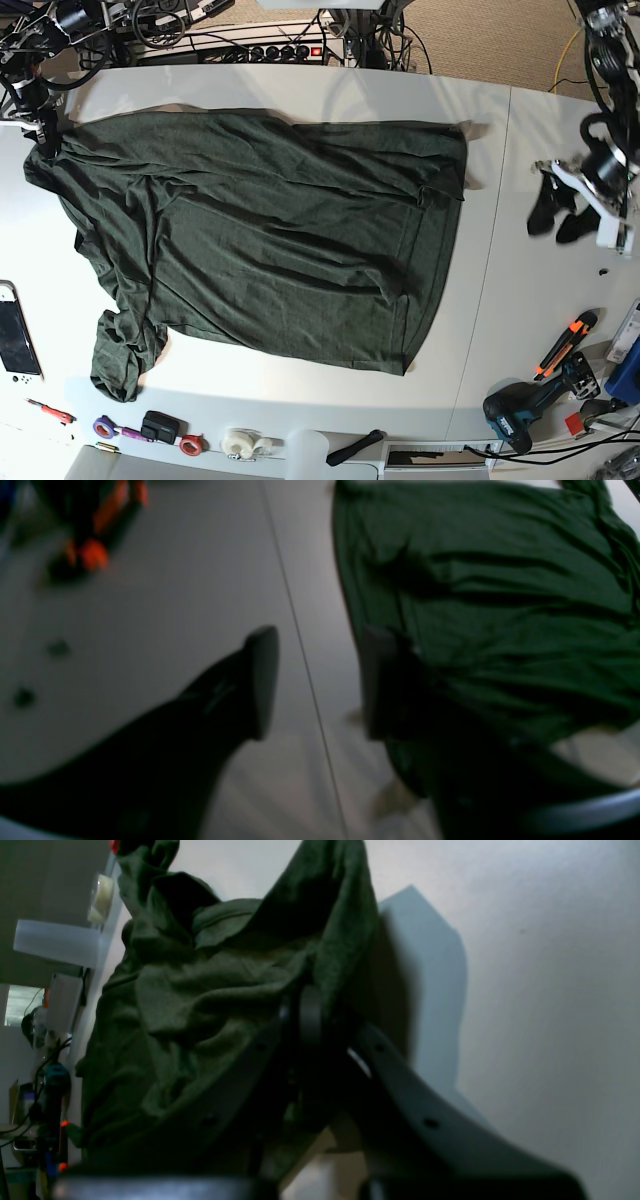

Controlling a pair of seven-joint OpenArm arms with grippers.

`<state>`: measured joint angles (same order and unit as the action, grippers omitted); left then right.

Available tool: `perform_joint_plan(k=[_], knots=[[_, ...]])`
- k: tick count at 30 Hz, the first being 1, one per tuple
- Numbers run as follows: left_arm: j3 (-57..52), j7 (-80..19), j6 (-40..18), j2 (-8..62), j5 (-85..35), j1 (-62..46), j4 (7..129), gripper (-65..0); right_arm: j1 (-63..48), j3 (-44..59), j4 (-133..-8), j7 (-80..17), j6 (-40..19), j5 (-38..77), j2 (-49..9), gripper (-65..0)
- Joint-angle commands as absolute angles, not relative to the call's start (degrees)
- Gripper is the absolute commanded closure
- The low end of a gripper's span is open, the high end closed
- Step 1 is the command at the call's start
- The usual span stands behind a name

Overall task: Layout the t-shirt on the table in an organized manner, then fold the t-shirt properly
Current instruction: 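Move the left gripper back and grasp the shirt's corner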

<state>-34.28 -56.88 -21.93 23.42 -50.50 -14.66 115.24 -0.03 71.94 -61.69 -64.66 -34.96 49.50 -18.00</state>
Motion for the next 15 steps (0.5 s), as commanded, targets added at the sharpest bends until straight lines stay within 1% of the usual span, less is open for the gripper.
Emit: perform_joint_plan(k=[1,3,4,10,15], knots=[[-34.6,-55.7,-21.2,23.3,-51.7,-15.7,116.1,-37.2,0.1,71.9,-61.8,-65.5,-34.7,50.1,-18.7,0.0],[-34.6,-55.7,-19.4,21.8,-52.4,-18.5,116.1,-41.3,0.1,71.9,-61.8,-65.6,-34.7,50.1,-18.7,0.0],[-34.6,-55.7,-18.8,21.0,-52.8,-19.9,116.1,-41.7,0.1,71.9,-61.8,-65.6,-34.7,50.1,-18.7,0.0],[-31.9,-55.6,-17.7,16.8,-52.7,-24.9,116.1,-41.7,0.1,71.9,-61.8,-65.6,-34.7,50.1,-18.7,0.0],[-24.7,-55.4,-14.3,14.0,-47.7,-25.1,116.0,-41.6,0.1,71.9,-61.8,-66.0,-34.7,50.1,-18.7,0.0]])
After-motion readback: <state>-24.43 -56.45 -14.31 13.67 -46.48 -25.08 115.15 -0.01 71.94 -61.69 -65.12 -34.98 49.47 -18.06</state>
